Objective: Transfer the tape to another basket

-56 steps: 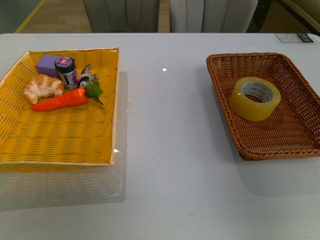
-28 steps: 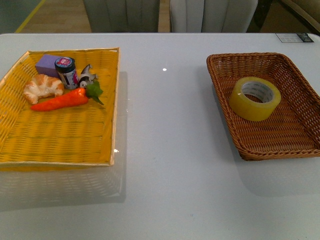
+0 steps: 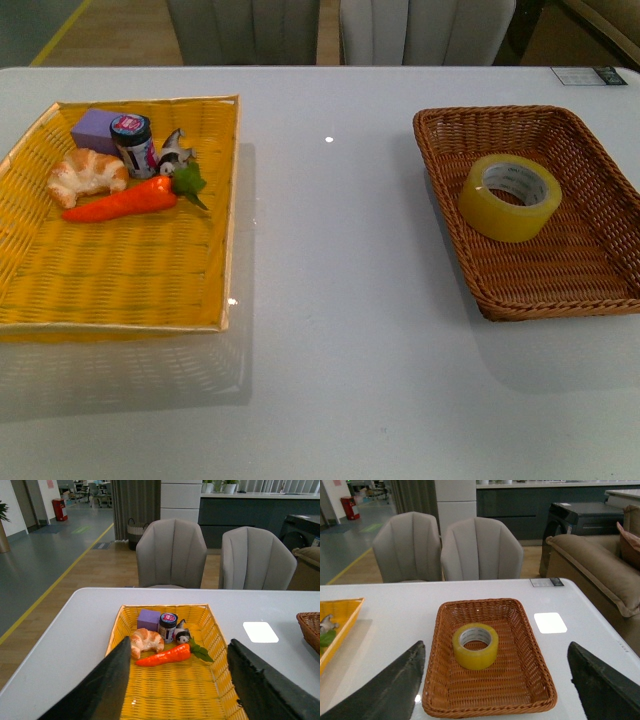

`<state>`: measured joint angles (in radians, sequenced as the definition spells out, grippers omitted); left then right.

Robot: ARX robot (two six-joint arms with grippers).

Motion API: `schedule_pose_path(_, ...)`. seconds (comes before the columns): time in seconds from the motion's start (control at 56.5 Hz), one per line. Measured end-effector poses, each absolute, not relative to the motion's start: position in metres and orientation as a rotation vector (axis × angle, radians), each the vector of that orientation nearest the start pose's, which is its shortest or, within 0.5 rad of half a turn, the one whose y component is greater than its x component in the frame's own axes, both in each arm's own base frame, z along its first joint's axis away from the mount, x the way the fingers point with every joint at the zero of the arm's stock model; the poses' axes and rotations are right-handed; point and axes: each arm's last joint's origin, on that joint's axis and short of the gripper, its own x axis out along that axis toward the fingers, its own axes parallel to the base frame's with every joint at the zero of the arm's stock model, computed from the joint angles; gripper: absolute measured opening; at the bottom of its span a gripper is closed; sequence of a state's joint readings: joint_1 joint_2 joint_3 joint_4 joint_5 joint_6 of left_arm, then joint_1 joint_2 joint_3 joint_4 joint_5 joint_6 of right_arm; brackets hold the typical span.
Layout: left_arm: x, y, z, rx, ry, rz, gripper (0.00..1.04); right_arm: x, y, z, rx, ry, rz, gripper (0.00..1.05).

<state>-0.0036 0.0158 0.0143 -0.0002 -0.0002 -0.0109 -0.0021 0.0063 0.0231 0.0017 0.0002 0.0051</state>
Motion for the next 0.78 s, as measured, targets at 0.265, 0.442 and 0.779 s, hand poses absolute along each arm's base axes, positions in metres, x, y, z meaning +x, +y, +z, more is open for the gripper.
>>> schedule_pose_path(0.265, 0.0978, -0.0003, 0.1672, -0.009, 0.001, -0.003, 0.96, 0.0966, -0.0002, 0.1711, 0.005, -0.019, -0.002, 0.96)
schedule_pose_path(0.442, 0.0978, -0.0003, 0.1672, -0.009, 0.001, -0.003, 0.96, 0.0966, -0.0002, 0.1711, 0.005, -0.019, -0.002, 0.96)
schedule_pose_path(0.779, 0.0978, -0.0003, 0.1671, -0.009, 0.002, -0.003, 0.96, 0.0966, -0.0002, 0.1711, 0.005, -0.019, -0.002, 0.96)
